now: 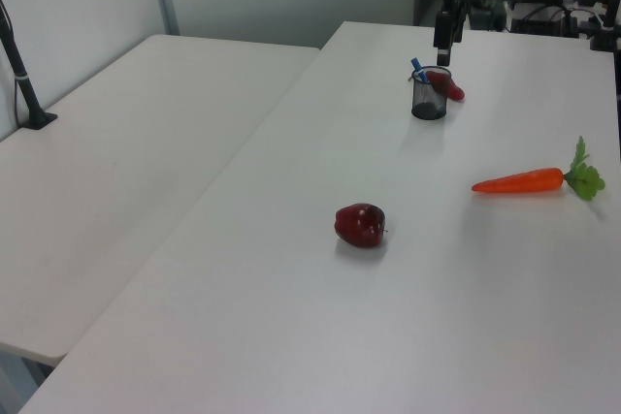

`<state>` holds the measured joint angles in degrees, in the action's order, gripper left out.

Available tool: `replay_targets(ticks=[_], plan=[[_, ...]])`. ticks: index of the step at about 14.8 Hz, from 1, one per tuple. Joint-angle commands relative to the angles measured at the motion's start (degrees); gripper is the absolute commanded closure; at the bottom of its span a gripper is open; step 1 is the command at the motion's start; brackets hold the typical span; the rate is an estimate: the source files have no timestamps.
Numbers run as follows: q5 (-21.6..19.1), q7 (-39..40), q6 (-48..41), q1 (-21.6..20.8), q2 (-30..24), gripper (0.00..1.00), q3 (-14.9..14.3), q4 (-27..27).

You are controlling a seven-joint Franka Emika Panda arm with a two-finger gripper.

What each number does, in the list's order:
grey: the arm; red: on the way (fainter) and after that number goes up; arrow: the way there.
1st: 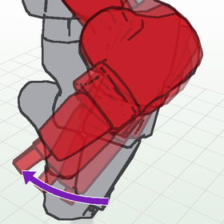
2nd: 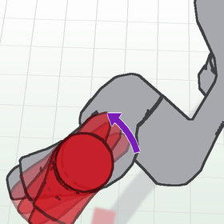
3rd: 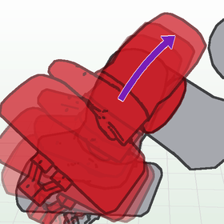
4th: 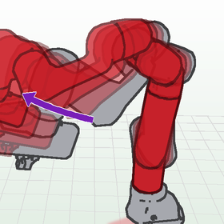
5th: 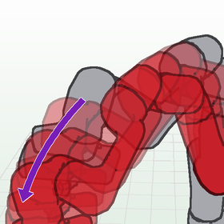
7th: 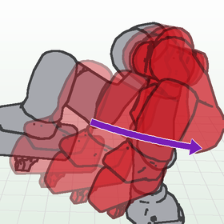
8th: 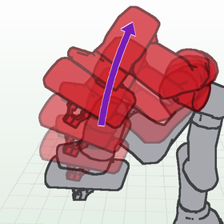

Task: Take marker pen
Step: 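Move the open gripper over the black mesh pen cup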

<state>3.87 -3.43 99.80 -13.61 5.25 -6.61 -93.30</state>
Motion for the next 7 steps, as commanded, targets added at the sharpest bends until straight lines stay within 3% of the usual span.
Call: replay_targets(ticks=[1, 7], plan=[[-0.79, 1.5, -1.27, 0.68, -0.68, 0.0, -0.77, 0.05], [-0.79, 1.06, -0.31, 8.41, -0.07, 0.0, -0.95, 1.98]])
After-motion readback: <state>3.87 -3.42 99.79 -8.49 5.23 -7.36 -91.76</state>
